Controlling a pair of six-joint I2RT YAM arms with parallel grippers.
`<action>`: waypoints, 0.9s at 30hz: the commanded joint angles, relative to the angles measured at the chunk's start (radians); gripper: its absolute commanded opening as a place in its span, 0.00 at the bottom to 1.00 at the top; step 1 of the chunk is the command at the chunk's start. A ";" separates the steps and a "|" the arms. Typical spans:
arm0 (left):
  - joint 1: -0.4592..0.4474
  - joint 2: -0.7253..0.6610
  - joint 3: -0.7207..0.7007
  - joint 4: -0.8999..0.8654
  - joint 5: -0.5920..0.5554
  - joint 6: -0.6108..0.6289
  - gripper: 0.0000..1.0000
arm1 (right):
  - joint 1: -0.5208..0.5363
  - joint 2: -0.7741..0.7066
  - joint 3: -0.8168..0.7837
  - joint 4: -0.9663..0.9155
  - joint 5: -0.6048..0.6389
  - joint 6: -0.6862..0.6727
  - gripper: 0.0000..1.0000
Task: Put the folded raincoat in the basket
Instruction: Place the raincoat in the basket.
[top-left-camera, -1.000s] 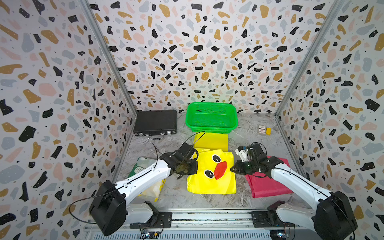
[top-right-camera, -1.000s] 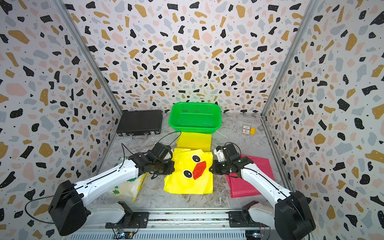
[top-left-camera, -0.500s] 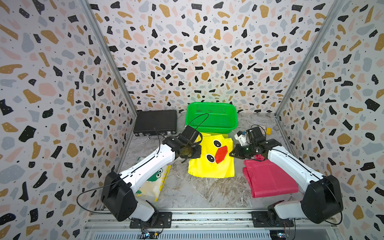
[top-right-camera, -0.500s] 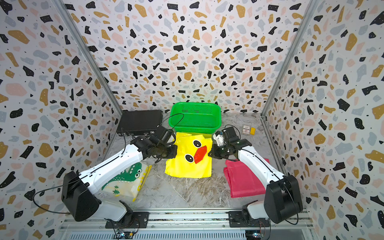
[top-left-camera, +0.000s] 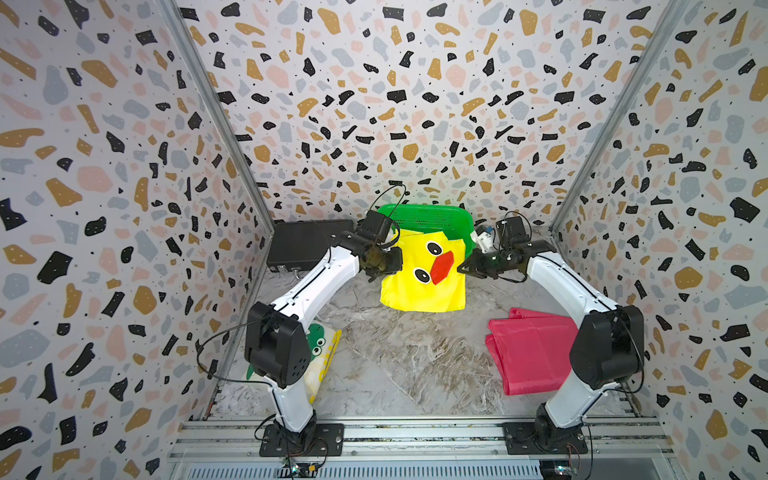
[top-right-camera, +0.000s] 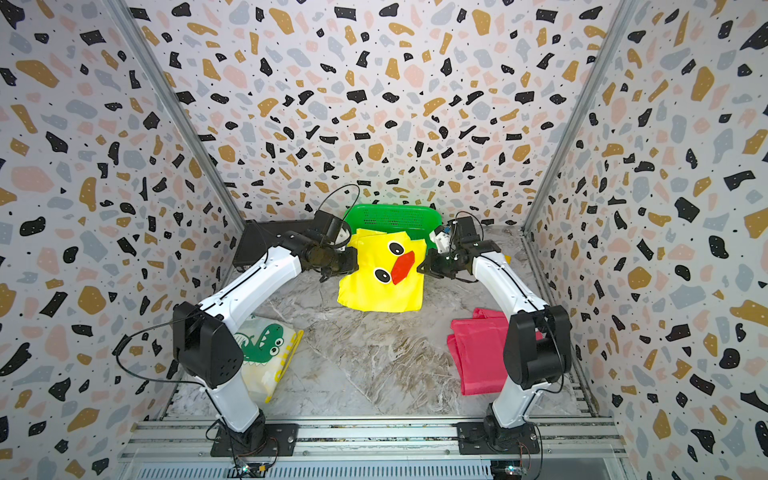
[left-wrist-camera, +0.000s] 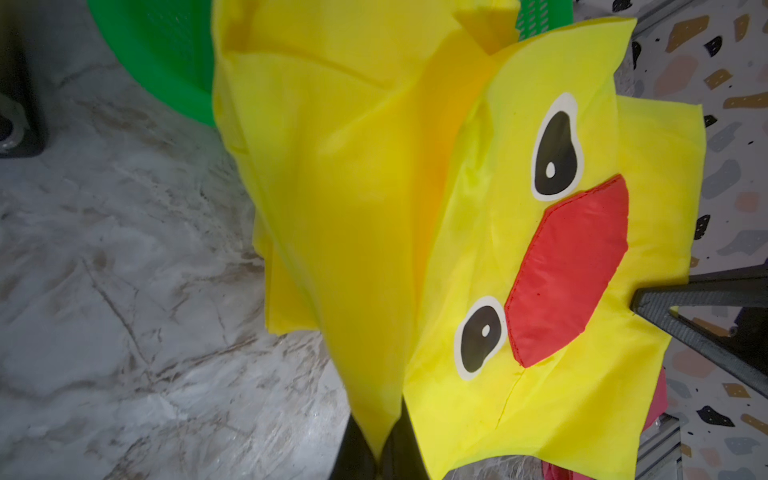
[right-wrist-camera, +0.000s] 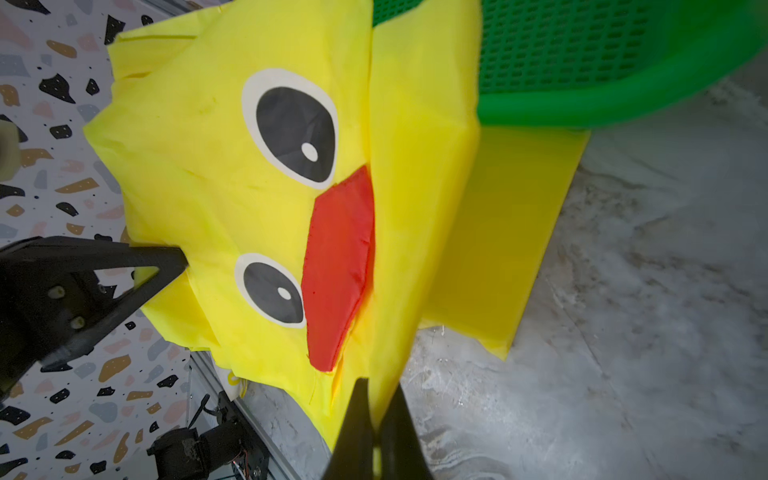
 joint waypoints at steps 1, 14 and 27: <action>0.040 0.067 0.124 0.030 0.062 0.007 0.00 | -0.028 0.057 0.125 -0.035 -0.054 -0.017 0.00; 0.146 0.431 0.597 -0.005 0.154 0.009 0.00 | -0.096 0.441 0.575 -0.037 -0.116 0.034 0.00; 0.203 0.625 0.741 0.178 0.226 -0.049 0.00 | -0.107 0.700 0.860 0.083 -0.141 0.141 0.00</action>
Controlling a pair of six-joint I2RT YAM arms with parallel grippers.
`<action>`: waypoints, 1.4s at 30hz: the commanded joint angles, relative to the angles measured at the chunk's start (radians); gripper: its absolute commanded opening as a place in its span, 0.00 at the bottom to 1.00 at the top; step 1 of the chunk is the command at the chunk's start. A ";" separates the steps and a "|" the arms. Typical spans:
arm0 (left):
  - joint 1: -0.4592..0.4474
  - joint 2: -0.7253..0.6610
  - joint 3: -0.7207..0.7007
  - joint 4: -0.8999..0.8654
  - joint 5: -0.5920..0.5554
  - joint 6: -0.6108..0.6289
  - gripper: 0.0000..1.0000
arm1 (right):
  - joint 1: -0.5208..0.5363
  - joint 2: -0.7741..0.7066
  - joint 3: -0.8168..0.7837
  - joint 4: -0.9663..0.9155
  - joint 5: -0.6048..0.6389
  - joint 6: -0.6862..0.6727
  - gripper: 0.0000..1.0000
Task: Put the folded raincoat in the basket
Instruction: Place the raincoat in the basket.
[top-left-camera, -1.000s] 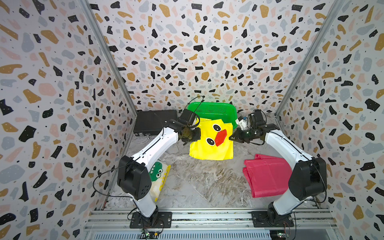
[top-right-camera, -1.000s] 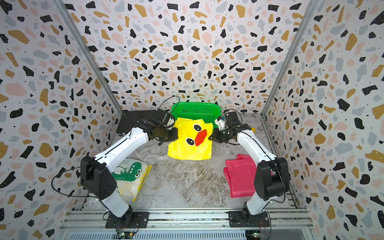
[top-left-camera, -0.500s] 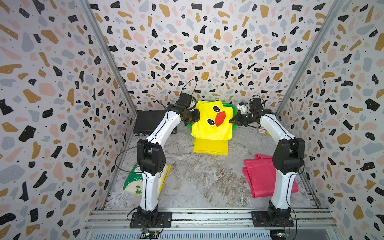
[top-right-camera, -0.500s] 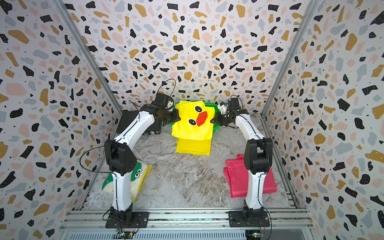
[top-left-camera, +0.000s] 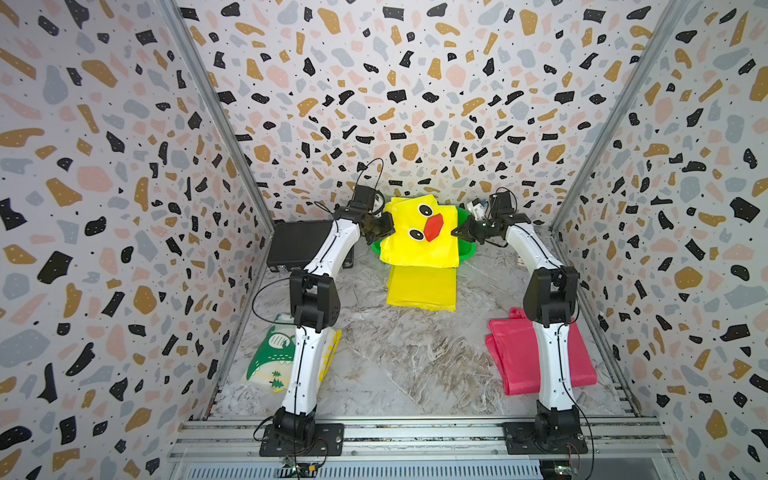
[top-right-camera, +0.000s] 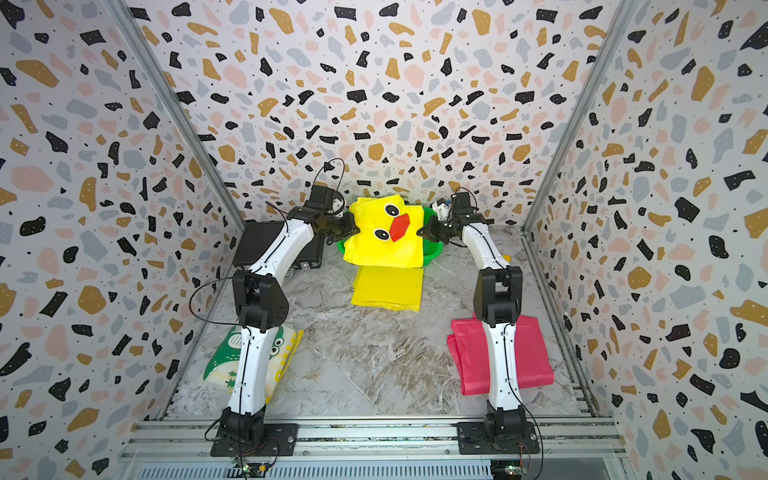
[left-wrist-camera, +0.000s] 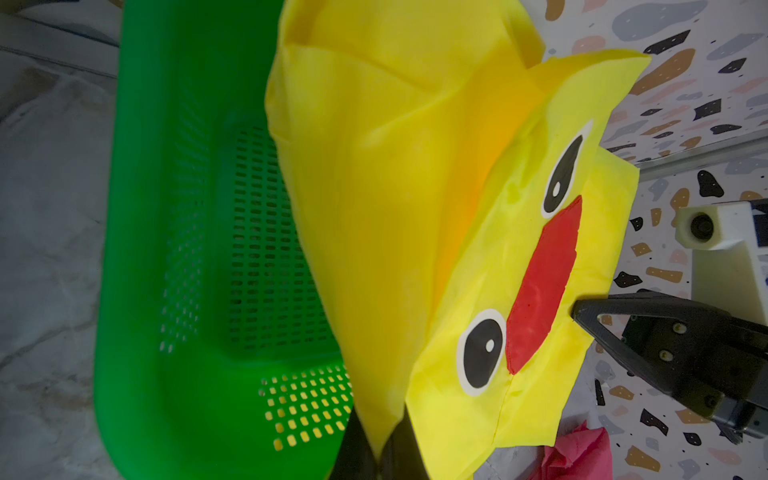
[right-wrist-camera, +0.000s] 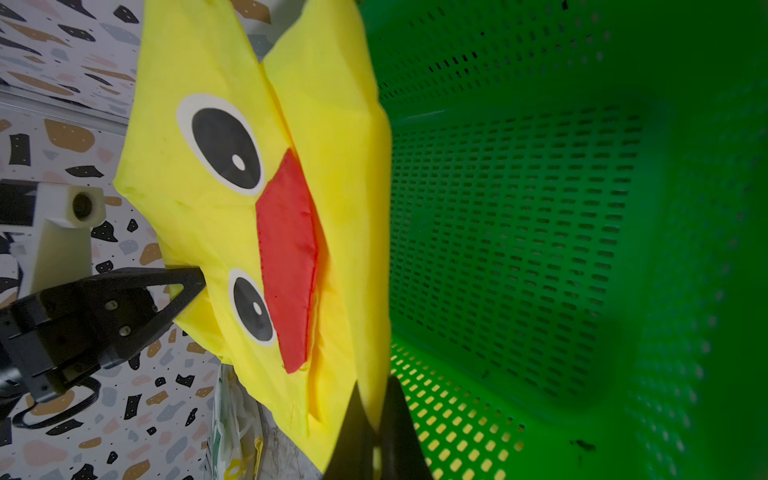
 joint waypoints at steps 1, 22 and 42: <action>0.018 0.035 0.063 0.131 0.035 -0.032 0.00 | -0.008 0.015 0.069 0.074 -0.021 0.057 0.00; 0.035 0.182 0.136 0.262 -0.003 -0.021 0.33 | -0.024 0.120 0.141 0.164 0.054 0.057 0.31; 0.027 -0.170 -0.118 0.101 0.036 0.052 0.60 | -0.036 -0.282 -0.092 -0.098 0.152 -0.121 0.52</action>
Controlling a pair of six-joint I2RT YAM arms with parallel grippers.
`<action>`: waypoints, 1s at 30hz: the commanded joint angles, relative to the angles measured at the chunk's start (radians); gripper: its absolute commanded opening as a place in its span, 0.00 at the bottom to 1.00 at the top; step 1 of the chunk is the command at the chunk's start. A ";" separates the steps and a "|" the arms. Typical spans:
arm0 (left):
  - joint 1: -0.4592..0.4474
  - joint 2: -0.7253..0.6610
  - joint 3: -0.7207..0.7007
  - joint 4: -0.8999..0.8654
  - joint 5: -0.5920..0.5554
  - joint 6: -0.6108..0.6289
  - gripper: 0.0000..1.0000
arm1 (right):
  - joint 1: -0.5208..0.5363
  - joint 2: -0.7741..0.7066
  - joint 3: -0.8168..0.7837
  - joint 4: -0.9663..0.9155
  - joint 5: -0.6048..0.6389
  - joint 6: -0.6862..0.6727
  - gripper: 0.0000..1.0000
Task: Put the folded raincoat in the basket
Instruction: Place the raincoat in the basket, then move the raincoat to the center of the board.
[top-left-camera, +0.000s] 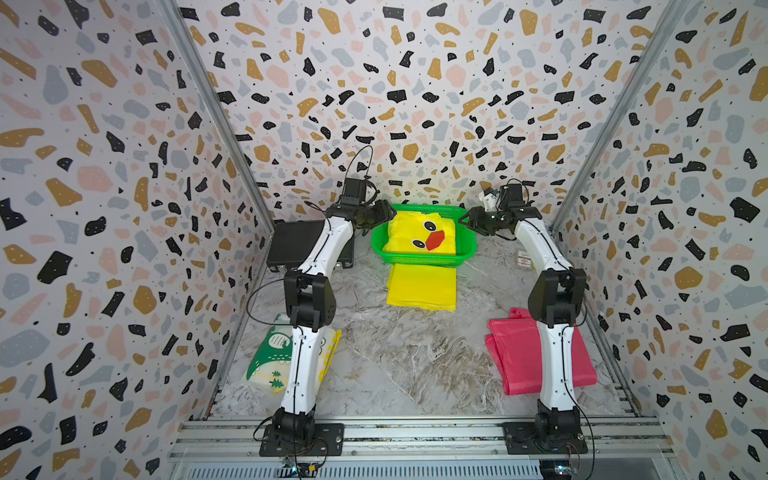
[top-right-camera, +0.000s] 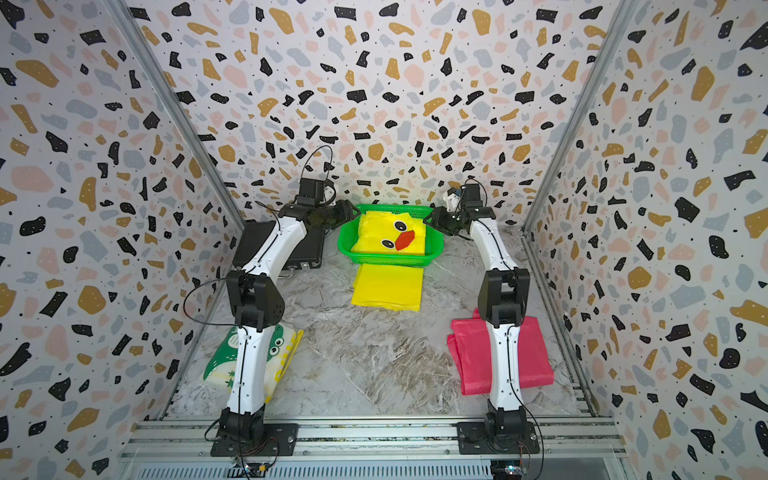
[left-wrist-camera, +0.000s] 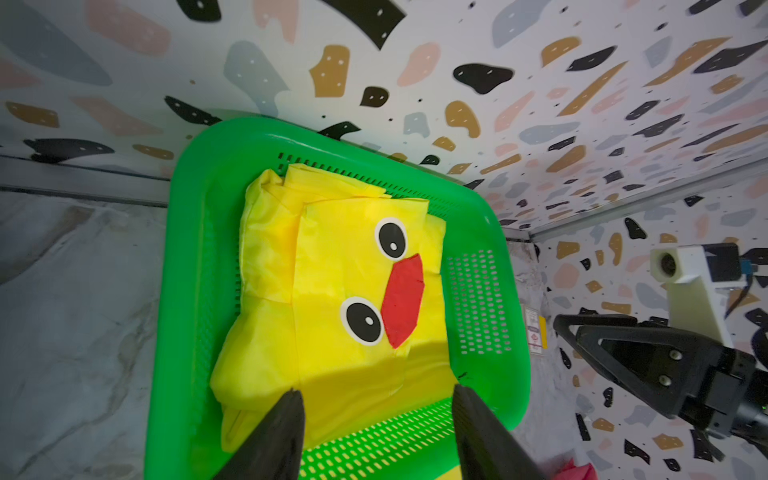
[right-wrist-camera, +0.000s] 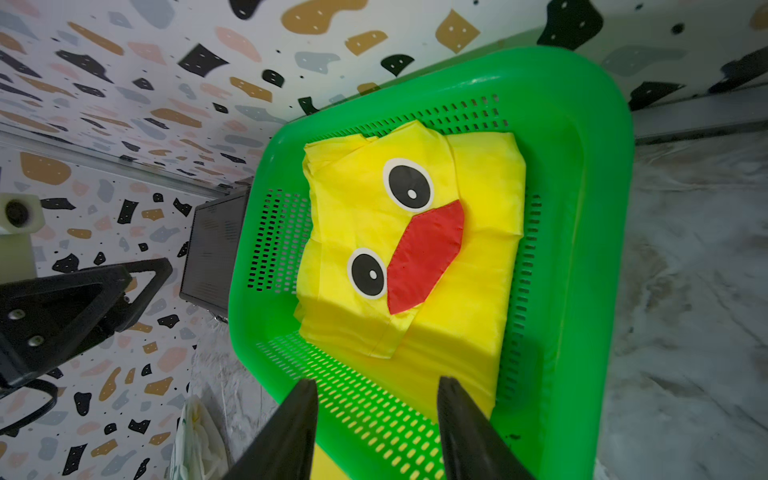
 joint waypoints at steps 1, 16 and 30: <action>-0.005 -0.122 -0.132 -0.012 0.008 0.032 0.65 | -0.001 -0.195 -0.135 -0.035 0.042 -0.049 0.52; -0.119 -0.678 -0.931 0.138 -0.180 0.056 1.00 | 0.076 -0.911 -1.095 0.017 0.316 -0.132 0.53; -0.330 -0.975 -1.436 0.260 -0.347 0.005 1.00 | 0.133 -1.257 -1.515 -0.056 0.350 -0.029 0.56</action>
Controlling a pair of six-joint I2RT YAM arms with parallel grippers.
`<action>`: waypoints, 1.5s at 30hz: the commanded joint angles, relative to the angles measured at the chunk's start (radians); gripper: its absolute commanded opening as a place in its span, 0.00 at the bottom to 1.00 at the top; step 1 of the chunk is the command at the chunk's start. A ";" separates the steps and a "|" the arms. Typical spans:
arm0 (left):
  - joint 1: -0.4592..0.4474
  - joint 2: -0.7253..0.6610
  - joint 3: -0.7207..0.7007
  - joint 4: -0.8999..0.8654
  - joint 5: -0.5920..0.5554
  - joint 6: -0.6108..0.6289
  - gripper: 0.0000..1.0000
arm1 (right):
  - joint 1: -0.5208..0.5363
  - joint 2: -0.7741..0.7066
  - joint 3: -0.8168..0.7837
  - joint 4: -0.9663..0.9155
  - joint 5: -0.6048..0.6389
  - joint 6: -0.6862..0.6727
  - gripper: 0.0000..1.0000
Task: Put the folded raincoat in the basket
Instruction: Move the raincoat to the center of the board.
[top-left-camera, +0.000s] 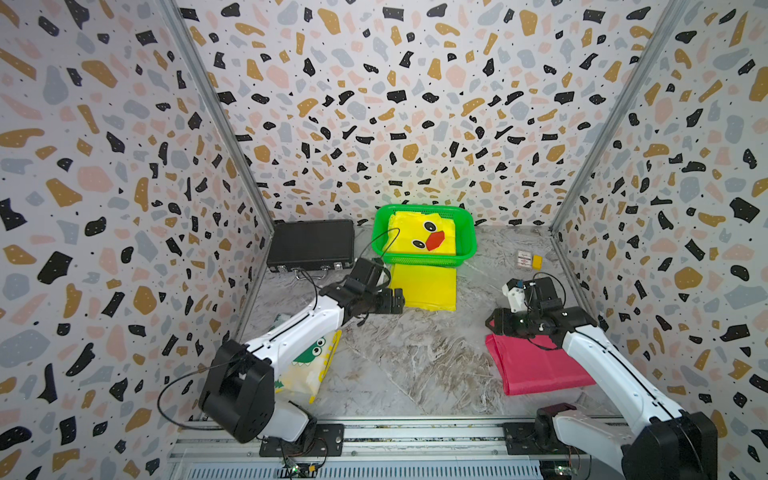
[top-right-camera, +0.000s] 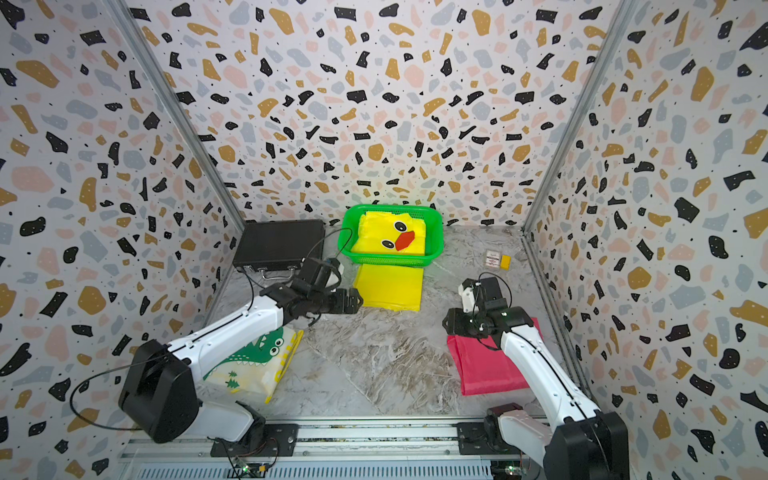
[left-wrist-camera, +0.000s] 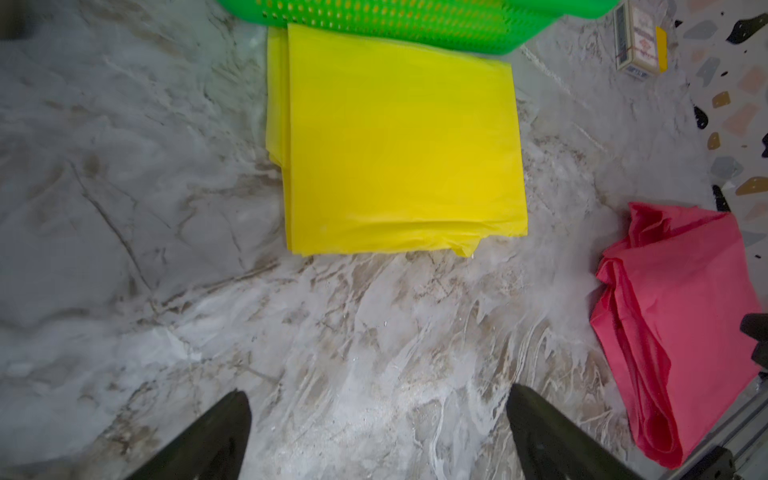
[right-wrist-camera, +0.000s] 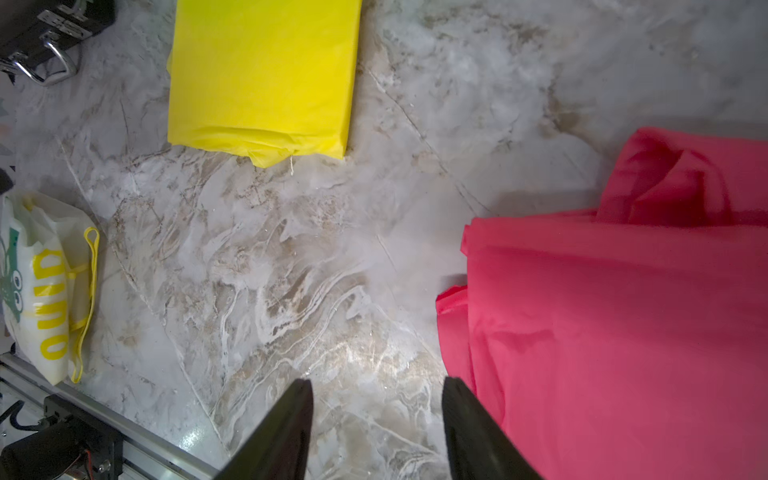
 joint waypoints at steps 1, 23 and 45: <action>-0.019 -0.060 -0.083 0.086 -0.037 -0.052 1.00 | 0.007 -0.025 -0.010 -0.063 0.053 0.032 0.56; -0.066 -0.052 -0.163 0.160 -0.020 -0.097 1.00 | 0.029 0.223 -0.150 0.062 0.077 0.107 0.61; -0.074 0.117 -0.094 0.194 0.036 -0.089 1.00 | -0.045 0.215 0.077 -0.082 0.139 -0.001 0.57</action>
